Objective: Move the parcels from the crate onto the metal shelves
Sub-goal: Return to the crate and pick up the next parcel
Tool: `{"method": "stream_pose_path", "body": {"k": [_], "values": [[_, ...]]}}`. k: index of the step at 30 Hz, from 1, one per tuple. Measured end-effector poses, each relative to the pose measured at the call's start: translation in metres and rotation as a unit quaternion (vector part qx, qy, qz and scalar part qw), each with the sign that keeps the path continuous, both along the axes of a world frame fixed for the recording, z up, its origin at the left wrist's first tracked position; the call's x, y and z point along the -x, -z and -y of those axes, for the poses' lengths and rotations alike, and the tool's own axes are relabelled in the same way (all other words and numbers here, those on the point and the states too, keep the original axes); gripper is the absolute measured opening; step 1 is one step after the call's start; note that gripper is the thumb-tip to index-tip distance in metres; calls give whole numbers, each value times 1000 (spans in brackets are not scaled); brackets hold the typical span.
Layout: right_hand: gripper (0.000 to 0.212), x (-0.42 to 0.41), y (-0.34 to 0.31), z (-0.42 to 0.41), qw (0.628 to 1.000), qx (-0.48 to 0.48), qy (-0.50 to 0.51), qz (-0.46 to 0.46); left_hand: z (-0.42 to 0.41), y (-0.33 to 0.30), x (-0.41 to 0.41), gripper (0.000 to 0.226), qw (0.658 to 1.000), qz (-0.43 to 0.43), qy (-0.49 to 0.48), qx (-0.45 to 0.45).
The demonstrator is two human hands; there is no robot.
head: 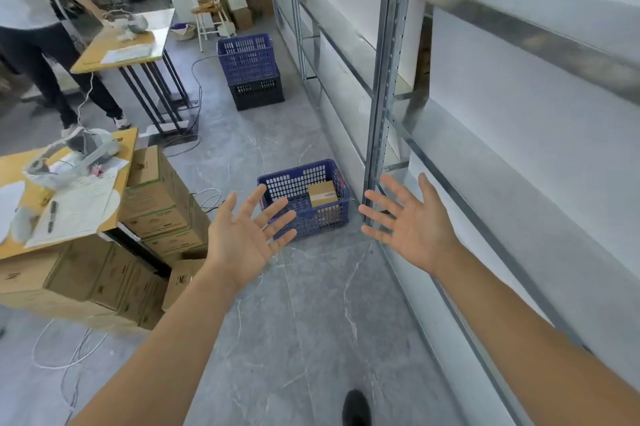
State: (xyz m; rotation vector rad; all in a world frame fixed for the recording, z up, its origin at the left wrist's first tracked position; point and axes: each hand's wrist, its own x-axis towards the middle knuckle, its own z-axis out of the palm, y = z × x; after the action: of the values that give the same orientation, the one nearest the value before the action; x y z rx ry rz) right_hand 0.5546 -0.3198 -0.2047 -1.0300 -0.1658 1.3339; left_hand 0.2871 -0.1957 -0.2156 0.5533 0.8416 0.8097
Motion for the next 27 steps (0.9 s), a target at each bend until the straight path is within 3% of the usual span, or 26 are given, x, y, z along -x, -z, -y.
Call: {"method": "stream_pose_path", "body": {"k": [12,27], "values": [[64,-80,13,-115,999,-7,-25,-32,-101,6,-53,56,999,16,-37,19],[63,-90,25,-286,1000,24,17,-11,-286,28,-75,56,998,21,-10,56]]}}
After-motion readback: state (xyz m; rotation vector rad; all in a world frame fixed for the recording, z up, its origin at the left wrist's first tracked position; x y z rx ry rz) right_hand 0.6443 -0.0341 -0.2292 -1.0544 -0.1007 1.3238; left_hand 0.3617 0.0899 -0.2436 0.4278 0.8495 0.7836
